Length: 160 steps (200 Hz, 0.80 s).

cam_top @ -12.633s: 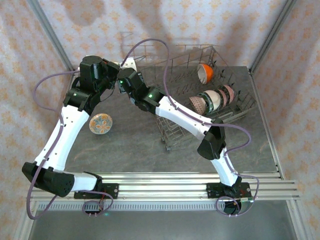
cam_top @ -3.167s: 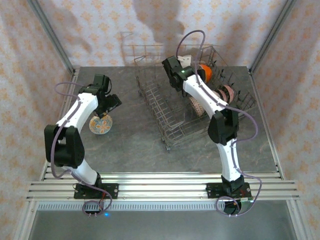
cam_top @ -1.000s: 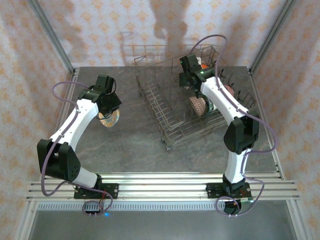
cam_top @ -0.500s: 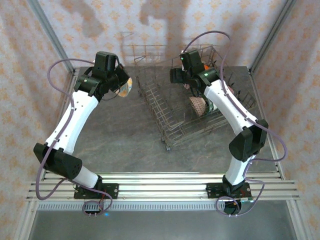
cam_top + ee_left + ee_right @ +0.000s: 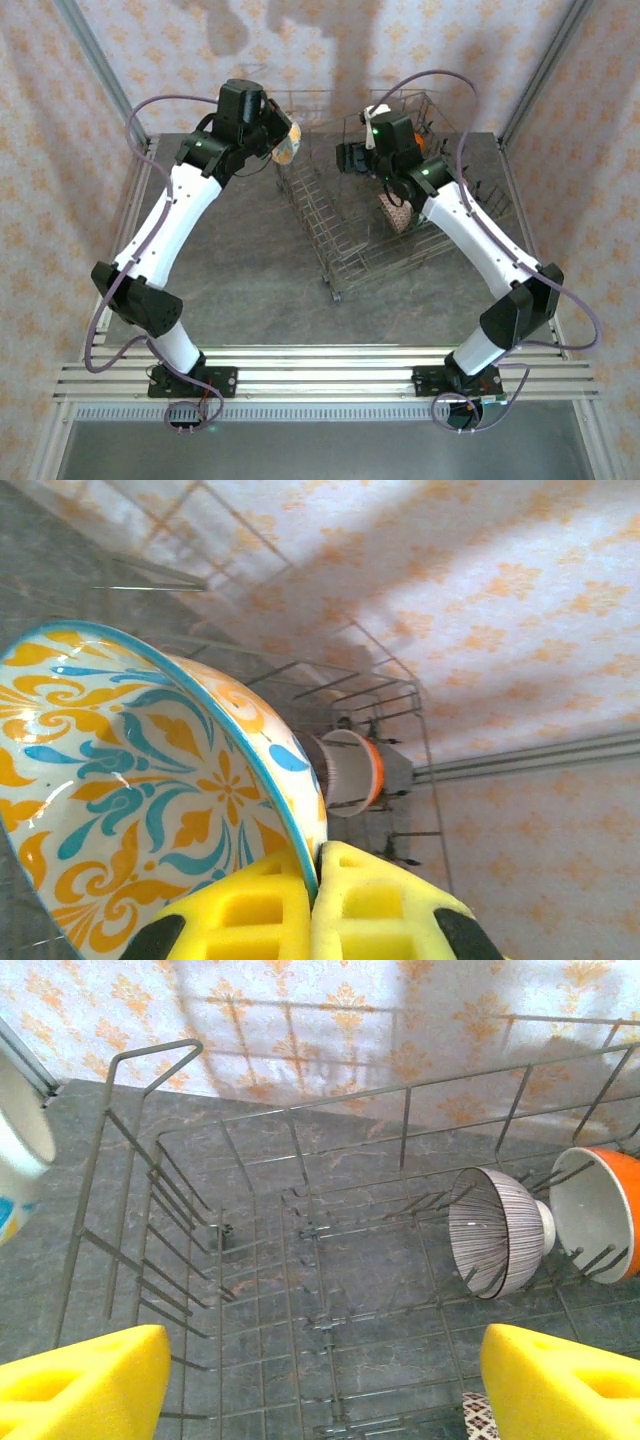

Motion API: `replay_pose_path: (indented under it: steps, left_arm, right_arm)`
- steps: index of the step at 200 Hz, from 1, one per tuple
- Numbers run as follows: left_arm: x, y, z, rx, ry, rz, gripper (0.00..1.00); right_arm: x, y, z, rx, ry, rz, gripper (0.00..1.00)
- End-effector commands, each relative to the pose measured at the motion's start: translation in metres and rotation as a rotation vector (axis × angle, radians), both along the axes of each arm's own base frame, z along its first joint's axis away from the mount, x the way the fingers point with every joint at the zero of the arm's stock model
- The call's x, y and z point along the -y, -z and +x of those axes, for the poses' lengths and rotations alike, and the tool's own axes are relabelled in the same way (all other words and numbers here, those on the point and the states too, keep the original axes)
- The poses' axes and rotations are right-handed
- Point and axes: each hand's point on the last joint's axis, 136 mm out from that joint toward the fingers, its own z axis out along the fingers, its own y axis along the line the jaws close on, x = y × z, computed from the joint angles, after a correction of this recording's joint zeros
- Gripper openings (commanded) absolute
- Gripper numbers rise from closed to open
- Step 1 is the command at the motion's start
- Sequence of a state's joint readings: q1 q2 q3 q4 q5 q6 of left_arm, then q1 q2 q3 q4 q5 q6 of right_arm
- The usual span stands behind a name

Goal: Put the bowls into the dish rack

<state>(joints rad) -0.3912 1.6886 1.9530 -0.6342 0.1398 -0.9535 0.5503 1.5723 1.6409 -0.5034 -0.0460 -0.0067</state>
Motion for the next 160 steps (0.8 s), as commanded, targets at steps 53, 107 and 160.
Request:
replay_pose_path:
  steps: [53,107,160]
  left_arm:
    - [0.023,-0.045,0.006,0.123,-0.014,-0.110,0.00]
    - [0.037,-0.039,0.004,0.106,-0.002,-0.141,0.00]
    - [0.043,-0.043,0.004,0.114,0.002,-0.144,0.00]
  right_arm:
    - [-0.014,-0.040,-0.012,0.188,-0.085,0.105,0.78]
    - [-0.036,-0.050,-0.015,0.245,-0.180,0.180,0.76]
    - [-0.069,-0.051,-0.028,0.308,-0.265,0.096,0.75]
